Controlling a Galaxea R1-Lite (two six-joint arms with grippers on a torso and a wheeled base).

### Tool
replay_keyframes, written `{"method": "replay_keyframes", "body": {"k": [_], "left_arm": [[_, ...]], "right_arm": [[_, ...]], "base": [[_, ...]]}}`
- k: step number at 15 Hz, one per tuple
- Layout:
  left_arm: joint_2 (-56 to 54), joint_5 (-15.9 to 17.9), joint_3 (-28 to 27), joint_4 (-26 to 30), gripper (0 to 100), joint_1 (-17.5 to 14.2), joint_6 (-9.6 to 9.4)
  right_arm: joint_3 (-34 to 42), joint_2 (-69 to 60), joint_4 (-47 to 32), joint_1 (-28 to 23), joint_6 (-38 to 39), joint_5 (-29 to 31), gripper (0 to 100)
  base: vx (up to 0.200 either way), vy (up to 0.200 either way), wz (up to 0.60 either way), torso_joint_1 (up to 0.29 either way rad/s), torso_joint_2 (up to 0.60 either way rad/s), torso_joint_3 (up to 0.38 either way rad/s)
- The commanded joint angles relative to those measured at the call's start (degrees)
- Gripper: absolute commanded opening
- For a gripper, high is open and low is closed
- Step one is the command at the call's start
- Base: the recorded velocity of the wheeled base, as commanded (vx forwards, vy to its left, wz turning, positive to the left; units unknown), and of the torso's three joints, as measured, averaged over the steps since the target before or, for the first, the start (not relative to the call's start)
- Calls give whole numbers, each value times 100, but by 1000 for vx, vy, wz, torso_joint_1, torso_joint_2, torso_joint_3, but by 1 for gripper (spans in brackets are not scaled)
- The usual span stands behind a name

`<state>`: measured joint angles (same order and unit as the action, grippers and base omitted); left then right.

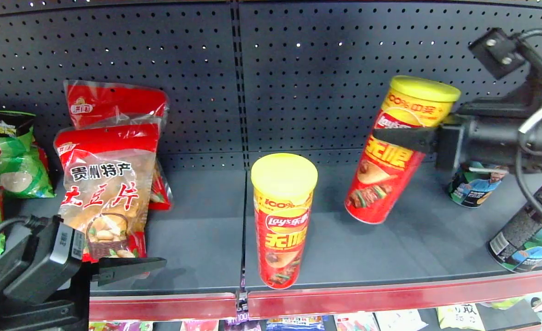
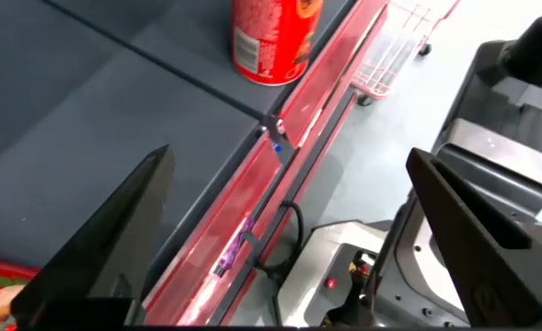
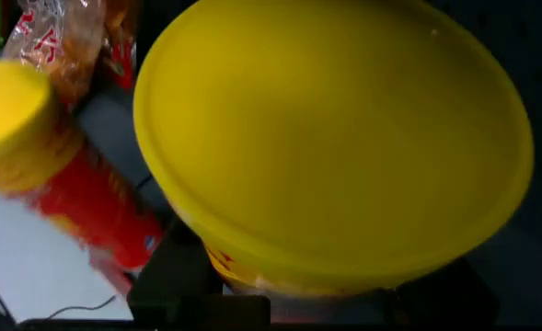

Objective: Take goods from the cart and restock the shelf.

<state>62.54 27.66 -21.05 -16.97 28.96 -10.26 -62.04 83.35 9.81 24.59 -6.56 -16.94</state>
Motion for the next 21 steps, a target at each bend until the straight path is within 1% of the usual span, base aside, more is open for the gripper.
{"method": "replay_keyframes", "body": {"k": [1,3,7,10,13,21], "left_arm": [[-119,-68,14,-8,100,118,16],[-101,-103,-30,-8,100,118,16],[-119,-121,-39,-8,100,118,16],[-119,-121,-39,-8,100,118,16],[-101,-121,-48,-8,100,118,16],[-101,-121,-39,-8,100,118,24]], "right_arm": [[-1038,1377,38,169,-337,-257,0],[-1399,1790,38,266,-425,-485,0],[-1917,2458,38,600,-452,-503,0],[-2269,2836,29,661,-452,-591,0],[-2374,2924,29,740,-469,-626,0],[-2348,2924,21,855,-487,-591,0]], "base": [[0,0,0,0,0,0],[0,0,0,0,0,0],[0,0,0,0,0,0],[0,0,0,0,0,0],[0,0,0,0,0,0],[0,0,0,0,0,0]]}}
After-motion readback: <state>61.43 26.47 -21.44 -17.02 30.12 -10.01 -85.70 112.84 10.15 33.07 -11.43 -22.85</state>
